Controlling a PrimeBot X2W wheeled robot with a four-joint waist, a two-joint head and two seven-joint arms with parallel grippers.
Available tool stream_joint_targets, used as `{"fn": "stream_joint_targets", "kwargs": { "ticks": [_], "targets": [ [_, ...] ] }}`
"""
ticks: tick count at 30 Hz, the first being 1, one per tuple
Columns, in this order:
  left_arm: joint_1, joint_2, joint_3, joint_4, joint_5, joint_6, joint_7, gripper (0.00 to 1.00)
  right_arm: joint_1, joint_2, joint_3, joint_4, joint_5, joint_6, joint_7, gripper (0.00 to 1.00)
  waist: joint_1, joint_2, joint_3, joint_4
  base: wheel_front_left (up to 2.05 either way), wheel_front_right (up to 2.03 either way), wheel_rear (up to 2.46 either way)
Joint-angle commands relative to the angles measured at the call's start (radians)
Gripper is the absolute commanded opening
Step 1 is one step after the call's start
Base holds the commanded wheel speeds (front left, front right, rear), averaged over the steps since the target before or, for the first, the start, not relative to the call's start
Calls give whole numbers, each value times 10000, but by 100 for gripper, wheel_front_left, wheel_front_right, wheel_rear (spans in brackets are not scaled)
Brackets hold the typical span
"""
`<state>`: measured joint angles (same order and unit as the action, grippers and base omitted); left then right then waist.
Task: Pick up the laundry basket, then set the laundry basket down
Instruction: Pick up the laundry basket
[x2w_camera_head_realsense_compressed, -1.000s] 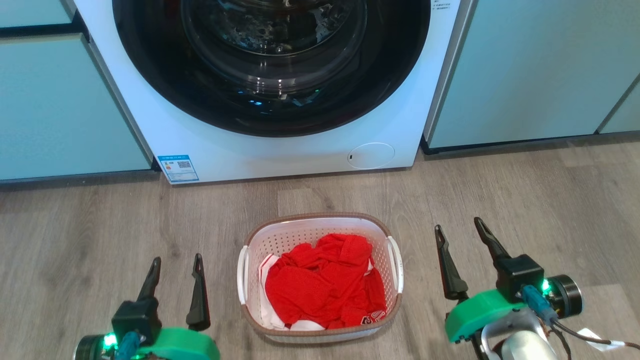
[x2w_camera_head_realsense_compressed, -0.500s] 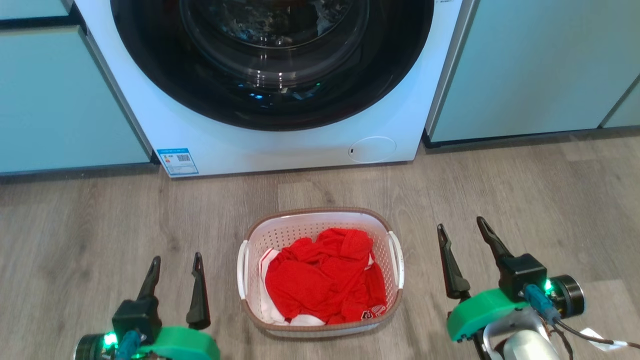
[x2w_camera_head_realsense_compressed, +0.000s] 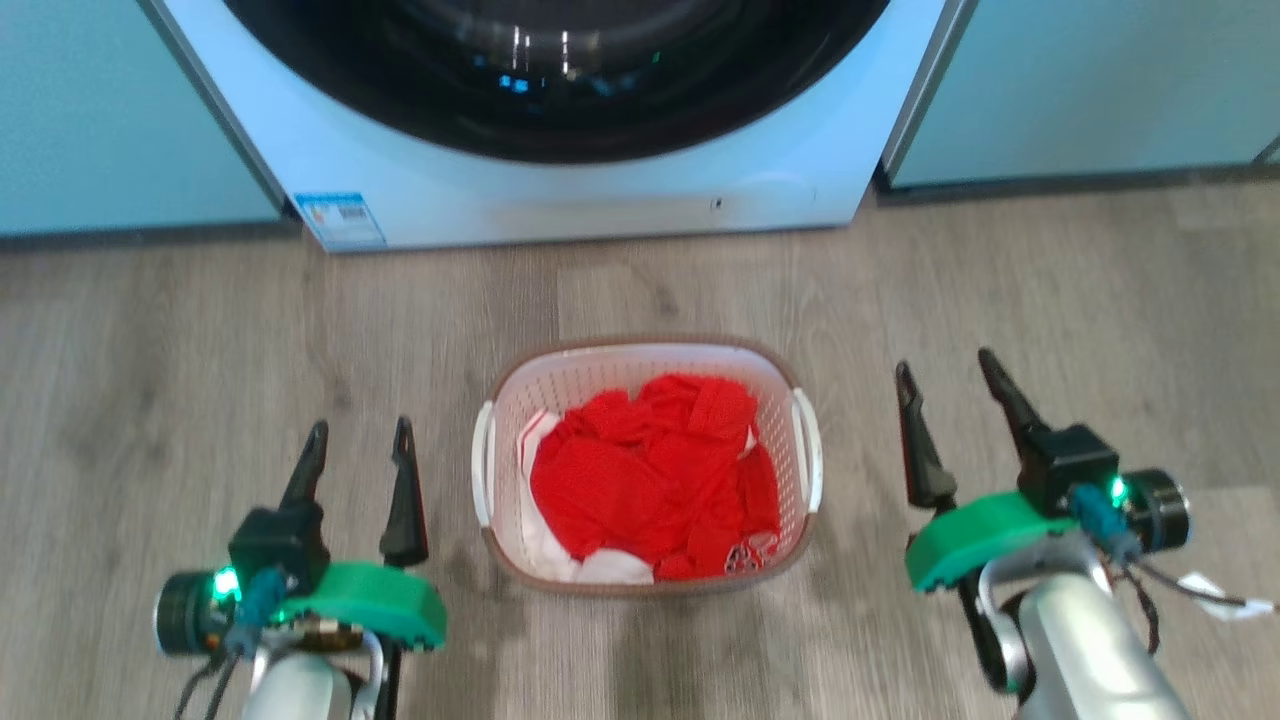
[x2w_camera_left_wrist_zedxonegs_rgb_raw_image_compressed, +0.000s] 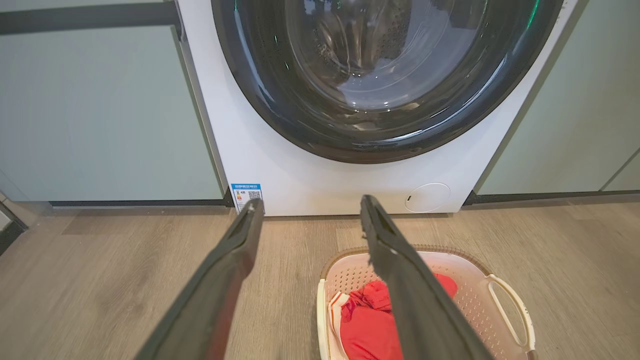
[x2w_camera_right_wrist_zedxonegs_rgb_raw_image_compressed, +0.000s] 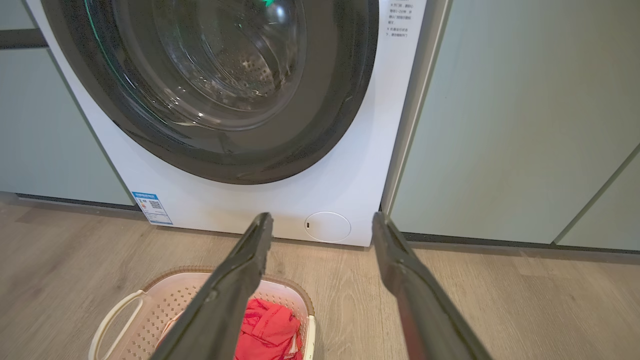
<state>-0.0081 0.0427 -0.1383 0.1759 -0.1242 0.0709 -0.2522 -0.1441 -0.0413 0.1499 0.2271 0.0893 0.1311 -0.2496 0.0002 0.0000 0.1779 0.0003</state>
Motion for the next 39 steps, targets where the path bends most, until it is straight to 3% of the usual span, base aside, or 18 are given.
{"fn": "stream_joint_targets", "kwargs": {
  "ticks": [1,18,29,39],
  "targets": [
    [-623,76,294,-166,-95,-6,-95,100,-499,-89,90,-166,-5,-4,-122,100,-2,0,757,106,0,0,0],
    [-3599,76,-28,2031,-701,-140,-95,100,-2985,-89,-588,1367,-74,-4,-122,100,-2,0,4337,428,0,0,0],
    [-4952,76,-498,3407,-1235,-243,-95,100,-4101,-89,-818,2622,-128,-4,-122,100,-2,0,5701,610,0,0,0],
    [-5586,76,-1407,4573,-1683,-461,-95,100,-4307,-89,-898,3762,-124,-4,-122,100,-2,0,6229,772,0,0,0]
  ]
}}
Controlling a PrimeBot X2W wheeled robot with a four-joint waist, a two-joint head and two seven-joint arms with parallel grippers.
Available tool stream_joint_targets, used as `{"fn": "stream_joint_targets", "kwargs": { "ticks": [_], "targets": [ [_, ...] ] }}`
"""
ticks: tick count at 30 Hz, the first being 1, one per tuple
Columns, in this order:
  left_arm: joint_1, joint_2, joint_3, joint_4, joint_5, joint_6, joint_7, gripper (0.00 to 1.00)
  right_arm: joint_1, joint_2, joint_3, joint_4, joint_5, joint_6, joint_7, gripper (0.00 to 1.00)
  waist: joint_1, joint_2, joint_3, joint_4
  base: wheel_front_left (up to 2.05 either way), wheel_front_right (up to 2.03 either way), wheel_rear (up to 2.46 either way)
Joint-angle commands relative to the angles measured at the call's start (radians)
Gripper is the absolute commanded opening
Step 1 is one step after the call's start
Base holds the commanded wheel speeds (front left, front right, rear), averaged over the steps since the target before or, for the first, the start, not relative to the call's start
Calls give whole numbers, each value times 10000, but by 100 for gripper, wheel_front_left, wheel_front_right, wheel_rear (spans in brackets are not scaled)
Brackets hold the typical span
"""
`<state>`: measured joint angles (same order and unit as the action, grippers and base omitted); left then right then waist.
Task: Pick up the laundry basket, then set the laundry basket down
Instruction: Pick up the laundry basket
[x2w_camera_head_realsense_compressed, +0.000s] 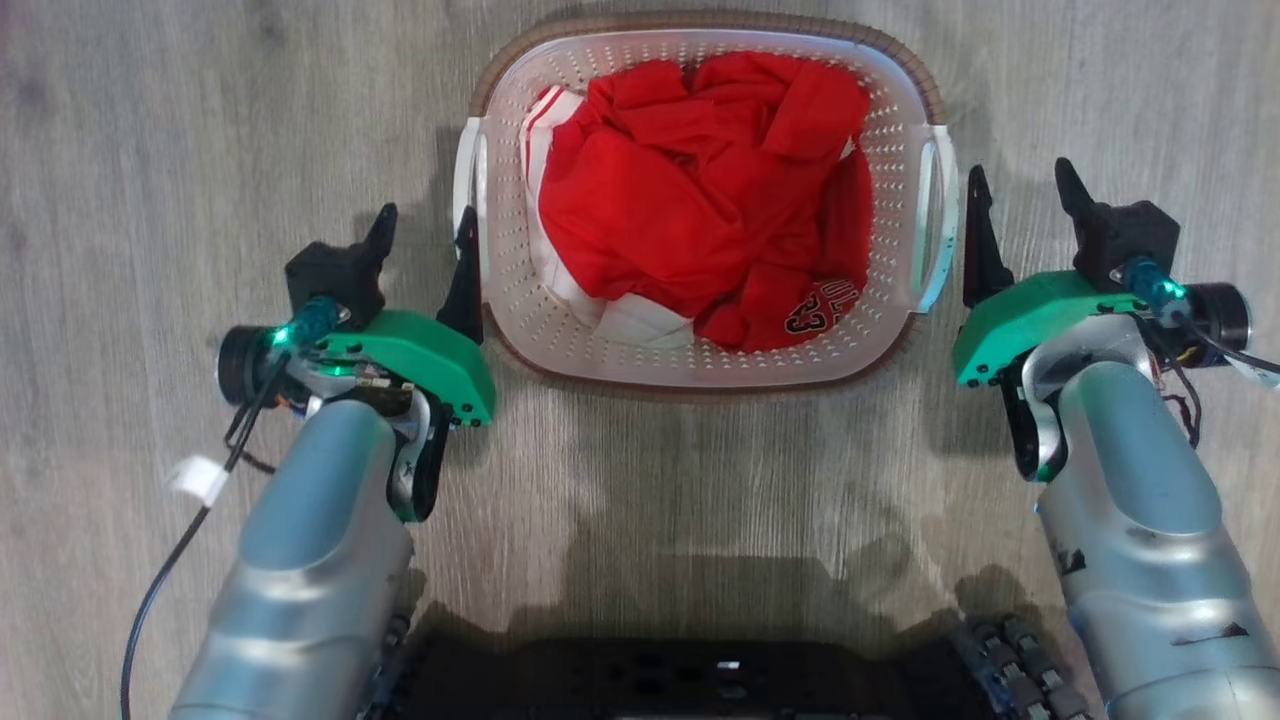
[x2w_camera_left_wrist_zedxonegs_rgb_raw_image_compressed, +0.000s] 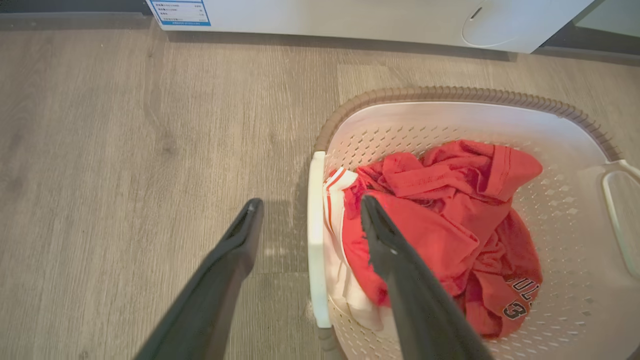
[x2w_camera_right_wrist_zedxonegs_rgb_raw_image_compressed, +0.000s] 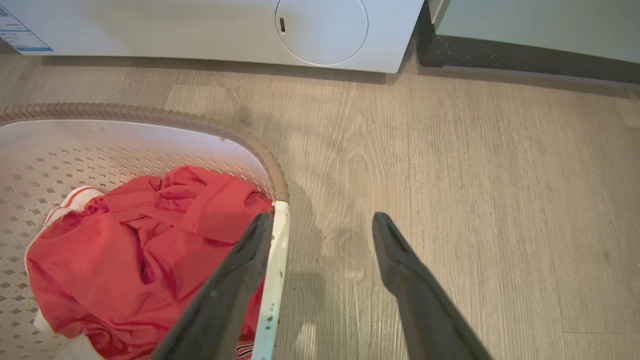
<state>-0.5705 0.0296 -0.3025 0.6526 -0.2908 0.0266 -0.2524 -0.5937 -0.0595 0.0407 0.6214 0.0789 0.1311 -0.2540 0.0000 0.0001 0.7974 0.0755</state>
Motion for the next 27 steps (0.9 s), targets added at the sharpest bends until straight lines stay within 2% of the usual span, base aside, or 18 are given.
{"fn": "stream_joint_targets", "kwargs": {
  "ticks": [1,15,27],
  "targets": [
    [-32,206,147,-95,-61,-29,-93,100,187,93,187,-132,-26,-4,-78,100,0,-1,92,41,0,0,0],
    [-1316,206,-926,1293,-751,-170,-93,100,-88,93,234,-86,-234,-4,-78,100,0,-1,1137,268,0,0,0],
    [-2224,206,-1647,1939,-1135,-162,-93,100,-531,93,298,178,-286,-4,-78,100,0,-1,1806,393,0,0,0]
  ]
}}
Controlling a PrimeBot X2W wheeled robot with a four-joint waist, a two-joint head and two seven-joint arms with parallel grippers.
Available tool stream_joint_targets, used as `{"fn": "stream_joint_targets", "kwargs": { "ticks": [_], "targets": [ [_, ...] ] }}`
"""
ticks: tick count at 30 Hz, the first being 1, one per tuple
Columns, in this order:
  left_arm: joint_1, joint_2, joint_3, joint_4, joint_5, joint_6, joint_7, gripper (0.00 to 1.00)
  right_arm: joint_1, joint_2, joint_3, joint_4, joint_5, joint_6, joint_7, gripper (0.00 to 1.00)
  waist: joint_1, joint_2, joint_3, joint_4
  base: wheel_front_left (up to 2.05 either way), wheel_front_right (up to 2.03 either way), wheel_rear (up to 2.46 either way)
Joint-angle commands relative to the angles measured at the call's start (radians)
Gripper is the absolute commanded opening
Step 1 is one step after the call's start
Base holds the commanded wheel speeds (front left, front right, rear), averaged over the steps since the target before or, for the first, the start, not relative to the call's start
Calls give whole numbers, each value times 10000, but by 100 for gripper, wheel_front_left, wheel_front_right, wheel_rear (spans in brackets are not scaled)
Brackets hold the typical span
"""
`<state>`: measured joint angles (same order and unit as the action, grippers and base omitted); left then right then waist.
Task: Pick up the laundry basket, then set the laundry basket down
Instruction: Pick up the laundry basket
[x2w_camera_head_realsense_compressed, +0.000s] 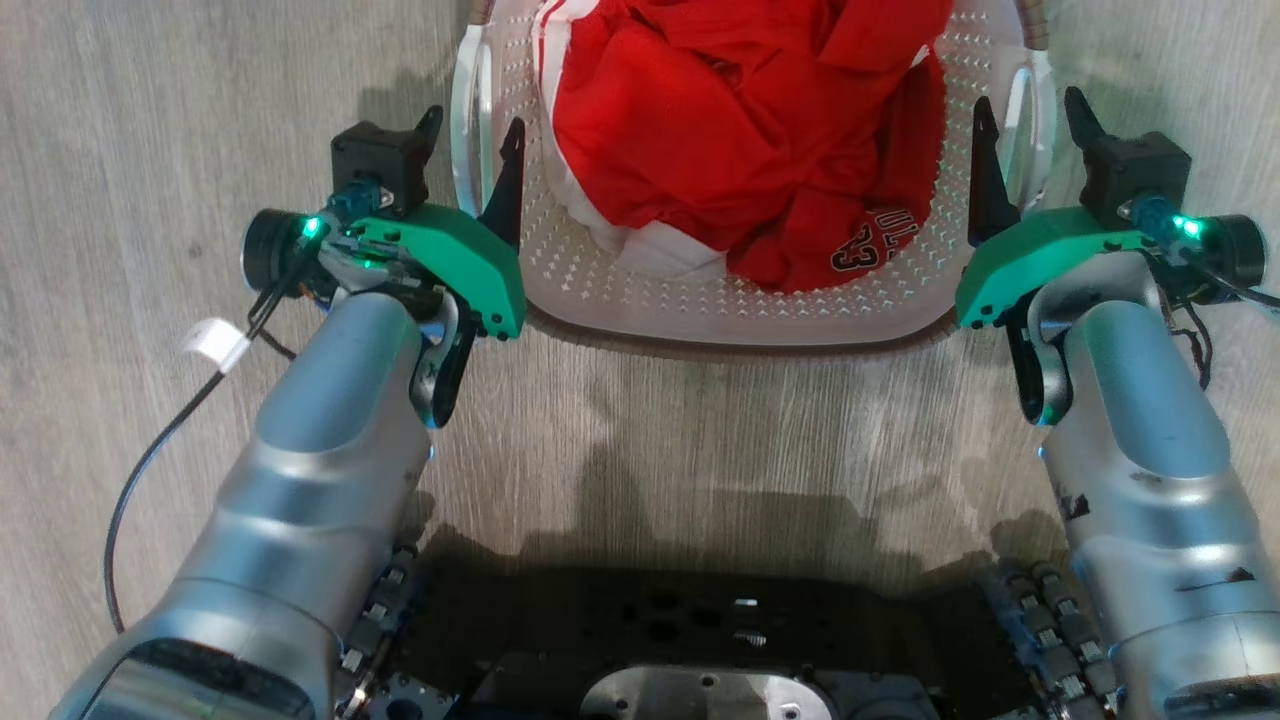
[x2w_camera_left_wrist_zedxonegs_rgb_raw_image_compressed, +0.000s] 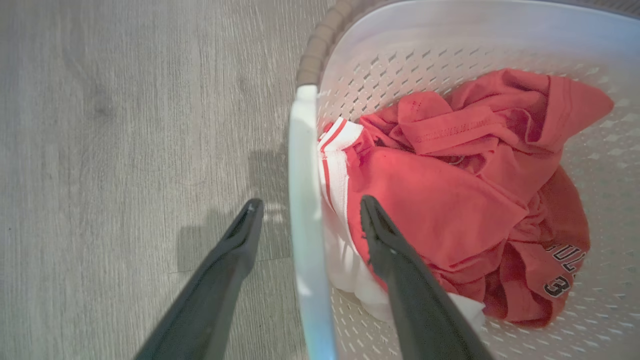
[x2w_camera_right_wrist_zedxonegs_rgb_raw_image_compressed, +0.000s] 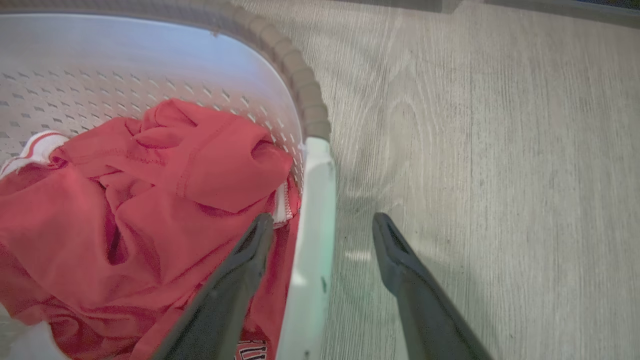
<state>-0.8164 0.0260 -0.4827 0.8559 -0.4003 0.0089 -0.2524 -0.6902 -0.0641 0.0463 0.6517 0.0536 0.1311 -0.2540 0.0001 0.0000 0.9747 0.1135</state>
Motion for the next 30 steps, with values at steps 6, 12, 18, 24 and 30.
{"fn": "stream_joint_targets", "kwargs": {
  "ticks": [6,12,18,24,30],
  "targets": [
    [-56,242,-111,84,-218,78,-93,100,257,139,339,163,1,-4,-78,100,-1,0,213,46,0,0,0],
    [-233,242,-334,156,-359,82,-93,60,144,139,410,285,59,-4,-78,80,-1,0,272,66,0,0,0],
    [-233,242,-636,191,-401,45,-93,0,78,139,535,486,141,-4,-78,12,-1,0,191,57,0,0,0],
    [-35,242,-911,171,-593,78,-93,0,-5,139,635,952,296,-4,-78,0,-1,0,-47,74,0,0,0],
    [241,242,-1135,333,-942,137,-93,0,-80,139,807,1444,491,-4,-78,0,-1,0,-408,56,0,0,0]
  ]
}}
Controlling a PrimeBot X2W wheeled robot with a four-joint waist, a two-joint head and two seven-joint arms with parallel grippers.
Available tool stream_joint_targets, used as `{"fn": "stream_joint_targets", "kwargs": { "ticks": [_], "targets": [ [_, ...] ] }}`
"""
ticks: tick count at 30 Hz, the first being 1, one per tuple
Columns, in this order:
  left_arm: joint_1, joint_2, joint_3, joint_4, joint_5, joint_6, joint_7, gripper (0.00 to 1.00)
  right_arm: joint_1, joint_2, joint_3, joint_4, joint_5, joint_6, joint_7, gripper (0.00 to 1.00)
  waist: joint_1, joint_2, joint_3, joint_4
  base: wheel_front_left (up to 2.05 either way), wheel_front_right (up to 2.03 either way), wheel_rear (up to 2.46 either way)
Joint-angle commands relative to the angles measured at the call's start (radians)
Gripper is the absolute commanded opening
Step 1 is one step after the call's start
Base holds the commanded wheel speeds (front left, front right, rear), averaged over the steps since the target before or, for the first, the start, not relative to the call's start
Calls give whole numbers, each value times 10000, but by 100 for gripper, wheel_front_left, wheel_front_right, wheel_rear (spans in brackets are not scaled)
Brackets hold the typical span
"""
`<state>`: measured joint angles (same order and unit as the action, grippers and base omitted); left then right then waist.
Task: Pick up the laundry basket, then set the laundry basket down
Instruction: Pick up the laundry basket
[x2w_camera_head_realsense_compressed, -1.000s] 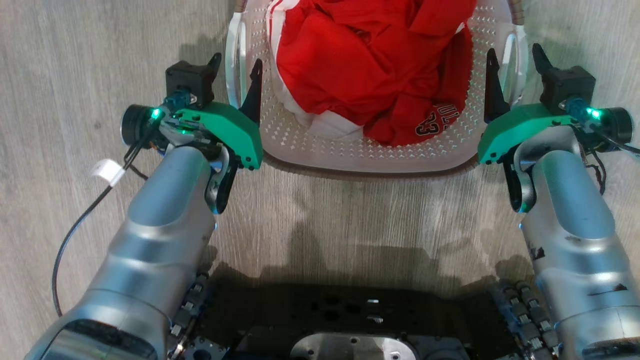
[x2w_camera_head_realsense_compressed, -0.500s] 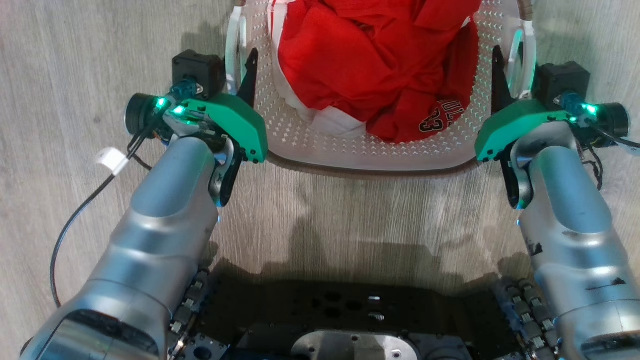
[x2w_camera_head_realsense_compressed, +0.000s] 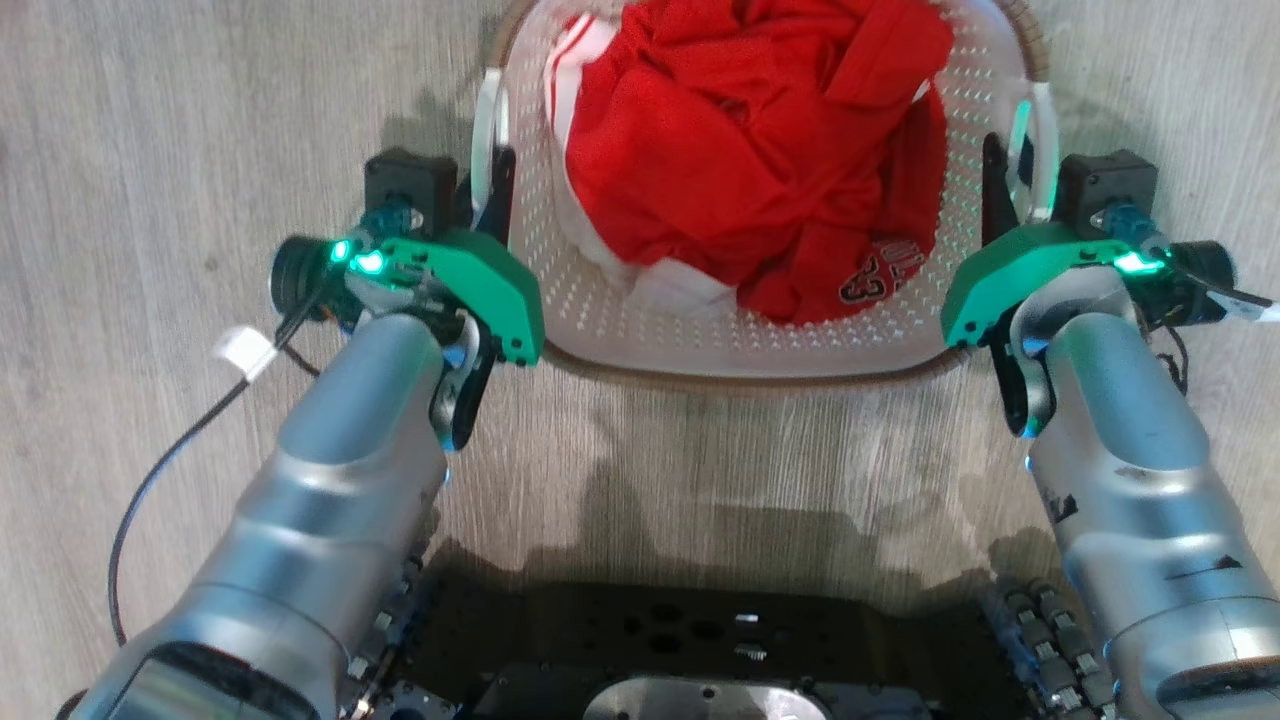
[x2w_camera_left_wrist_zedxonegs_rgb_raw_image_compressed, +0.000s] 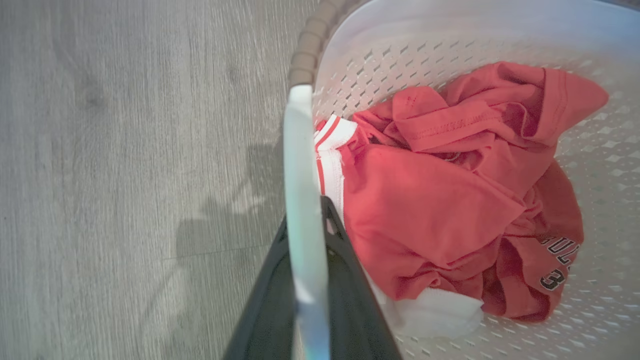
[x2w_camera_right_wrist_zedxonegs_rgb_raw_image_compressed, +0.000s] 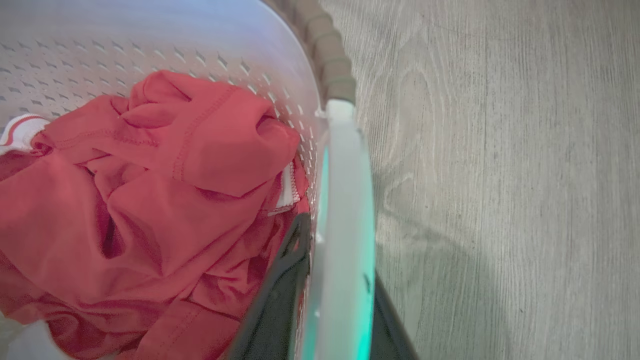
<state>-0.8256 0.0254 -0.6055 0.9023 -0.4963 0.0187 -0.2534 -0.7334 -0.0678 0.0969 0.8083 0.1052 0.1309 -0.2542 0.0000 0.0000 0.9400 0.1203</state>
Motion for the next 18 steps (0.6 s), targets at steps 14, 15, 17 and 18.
{"fn": "stream_joint_targets", "kwargs": {
  "ticks": [14,15,17,18],
  "targets": [
    [1021,248,-112,543,-411,164,-84,0,479,176,669,1210,453,-2,-76,0,0,0,-1309,-178,0,0,0],
    [1099,248,-124,601,-449,170,-84,0,514,176,739,1334,538,-2,-76,0,0,0,-1457,-198,0,0,0],
    [1255,248,-157,716,-535,178,-84,0,583,176,913,1593,742,-2,-76,0,0,0,-1769,-241,0,0,0],
    [1344,248,-180,780,-594,175,-84,0,627,176,1031,1725,876,-2,-76,0,0,0,-1935,-259,0,0,0]
  ]
}}
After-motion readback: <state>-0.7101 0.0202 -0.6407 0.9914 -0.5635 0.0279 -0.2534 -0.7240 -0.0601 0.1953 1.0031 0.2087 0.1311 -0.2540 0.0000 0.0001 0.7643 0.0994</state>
